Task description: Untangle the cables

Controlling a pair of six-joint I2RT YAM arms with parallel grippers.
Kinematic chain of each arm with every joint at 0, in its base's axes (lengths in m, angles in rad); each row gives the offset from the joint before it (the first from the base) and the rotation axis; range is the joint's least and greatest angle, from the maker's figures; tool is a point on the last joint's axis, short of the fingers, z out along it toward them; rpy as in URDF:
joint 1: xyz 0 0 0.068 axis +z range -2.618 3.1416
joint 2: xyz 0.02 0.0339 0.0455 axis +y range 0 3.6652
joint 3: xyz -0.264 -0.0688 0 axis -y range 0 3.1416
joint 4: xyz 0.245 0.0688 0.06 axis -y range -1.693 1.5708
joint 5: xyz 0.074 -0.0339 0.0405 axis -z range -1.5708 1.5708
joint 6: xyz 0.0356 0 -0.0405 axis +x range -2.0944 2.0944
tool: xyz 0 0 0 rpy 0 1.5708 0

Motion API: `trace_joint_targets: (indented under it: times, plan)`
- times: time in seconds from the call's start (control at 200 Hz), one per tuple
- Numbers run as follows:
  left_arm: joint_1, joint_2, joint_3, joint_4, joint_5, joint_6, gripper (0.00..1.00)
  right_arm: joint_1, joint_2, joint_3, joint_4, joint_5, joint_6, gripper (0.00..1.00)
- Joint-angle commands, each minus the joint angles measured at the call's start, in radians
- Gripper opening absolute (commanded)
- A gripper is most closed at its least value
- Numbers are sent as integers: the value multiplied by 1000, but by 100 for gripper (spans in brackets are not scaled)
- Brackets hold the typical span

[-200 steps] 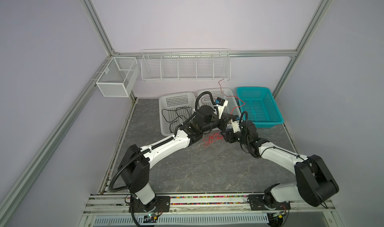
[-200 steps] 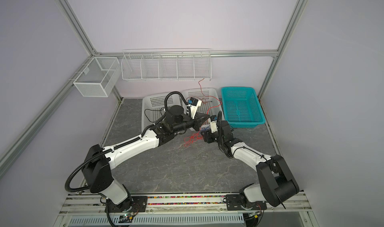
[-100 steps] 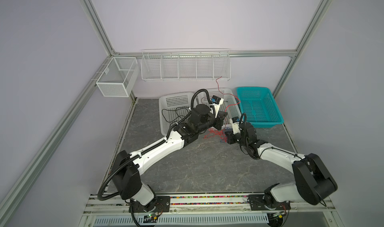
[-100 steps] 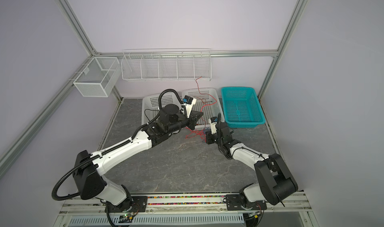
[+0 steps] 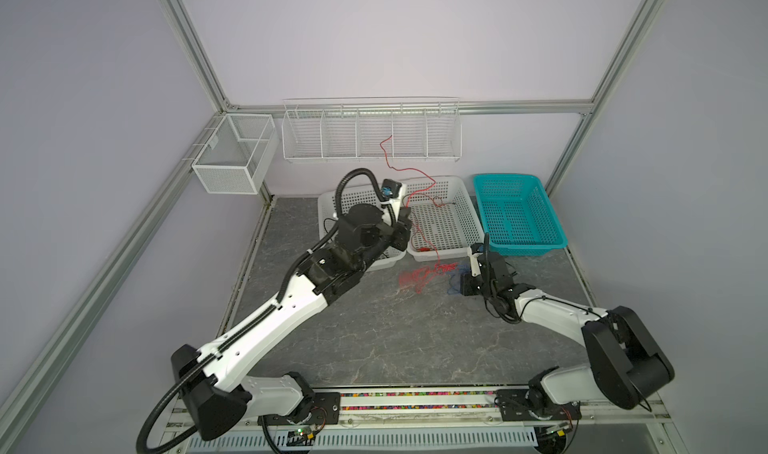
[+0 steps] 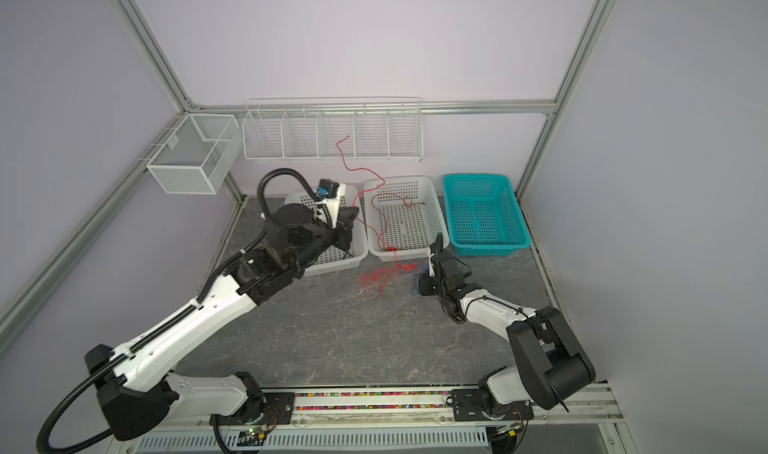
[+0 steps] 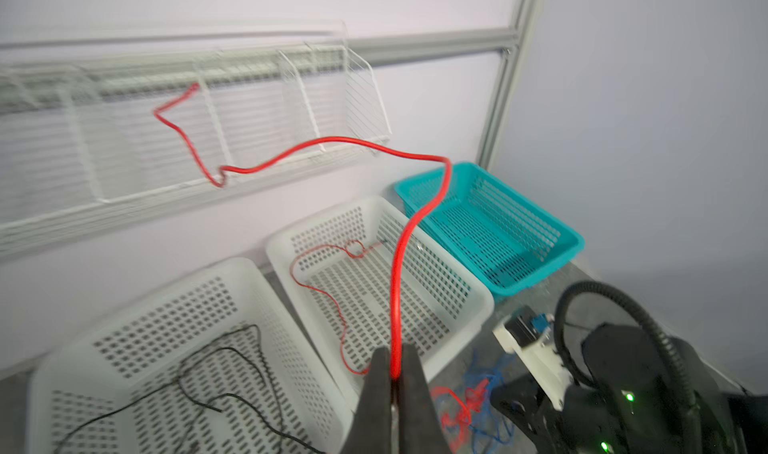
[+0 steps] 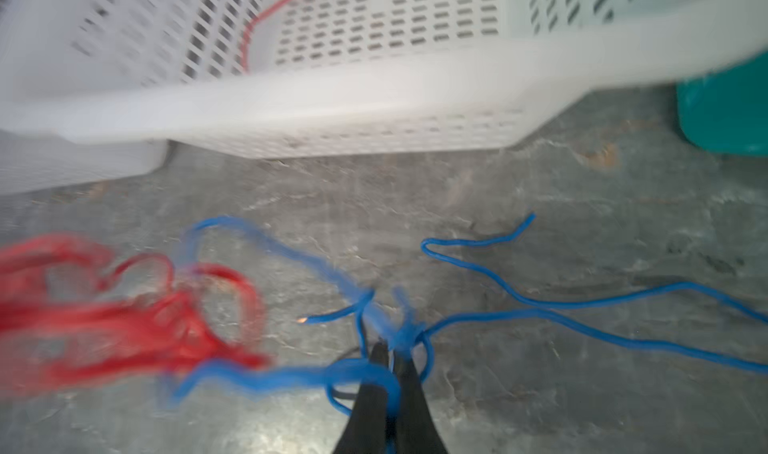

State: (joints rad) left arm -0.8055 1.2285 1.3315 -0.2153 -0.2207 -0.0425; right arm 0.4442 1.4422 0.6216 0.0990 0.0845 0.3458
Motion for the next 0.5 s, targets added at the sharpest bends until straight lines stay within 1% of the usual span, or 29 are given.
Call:
trace_joint_targets:
  times: [0.0, 0.19, 0.28, 0.495]
  plan:
    - [34, -99, -14, 31, -99, 23, 0, -9, 25, -21, -113, 63, 31, 6]
    - [46, -172, -52, 17, -73, 21, 0, -10, 36, -1, -120, 46, 30, 6]
    - [46, -172, -57, 13, -54, 20, 0, -9, 44, 15, -134, 49, 30, 6]
    - [47, -148, -64, 43, 15, 7, 0, -10, 10, 20, -122, 10, 18, 6]
